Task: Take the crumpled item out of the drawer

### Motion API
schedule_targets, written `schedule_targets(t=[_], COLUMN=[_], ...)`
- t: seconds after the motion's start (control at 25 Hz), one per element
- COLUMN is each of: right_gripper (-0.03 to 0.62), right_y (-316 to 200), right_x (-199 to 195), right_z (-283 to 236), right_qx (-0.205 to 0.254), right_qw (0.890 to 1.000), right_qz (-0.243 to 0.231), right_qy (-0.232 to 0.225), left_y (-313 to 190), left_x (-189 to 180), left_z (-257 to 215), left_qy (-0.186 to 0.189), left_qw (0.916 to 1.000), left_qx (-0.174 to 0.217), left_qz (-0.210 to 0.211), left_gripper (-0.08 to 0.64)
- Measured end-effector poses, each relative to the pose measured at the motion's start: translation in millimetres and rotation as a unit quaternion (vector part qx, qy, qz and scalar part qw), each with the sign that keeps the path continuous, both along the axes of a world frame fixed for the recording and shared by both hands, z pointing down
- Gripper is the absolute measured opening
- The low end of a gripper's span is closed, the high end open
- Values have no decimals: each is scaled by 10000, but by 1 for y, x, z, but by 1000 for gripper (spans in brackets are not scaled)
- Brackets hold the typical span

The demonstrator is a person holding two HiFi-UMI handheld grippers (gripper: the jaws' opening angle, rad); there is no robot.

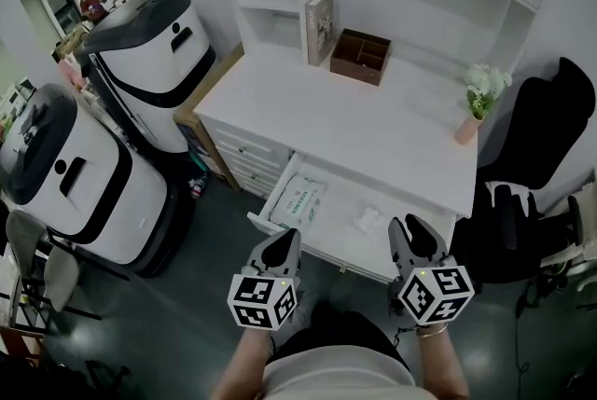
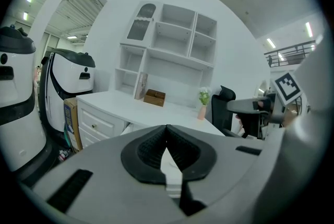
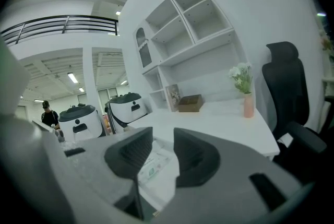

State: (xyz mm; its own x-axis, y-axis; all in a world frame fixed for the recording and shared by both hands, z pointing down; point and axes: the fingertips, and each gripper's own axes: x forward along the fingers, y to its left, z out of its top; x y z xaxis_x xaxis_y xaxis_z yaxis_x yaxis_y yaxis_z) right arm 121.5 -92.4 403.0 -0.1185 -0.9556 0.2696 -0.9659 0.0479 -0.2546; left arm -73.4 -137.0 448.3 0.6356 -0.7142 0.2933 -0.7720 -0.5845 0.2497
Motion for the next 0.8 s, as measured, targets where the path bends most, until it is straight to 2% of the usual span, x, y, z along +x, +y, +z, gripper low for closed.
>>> schedule_targets(t=[0.44,0.8], right_gripper=[112,112], right_y=[-27,-65], right_x=[4,1], right_z=[9,39], right_qx=[-100,-440], right_qw=[9998,9978], right_qz=[-181,-483], right_qy=[69,112], left_y=[-22,-51], left_x=[-1,-7], left_z=[1,6], left_qy=[-37,-96], left_qw=[9999,9992], left_qx=[16,-42], left_qz=[-128,-377], left_gripper=[-6,-6])
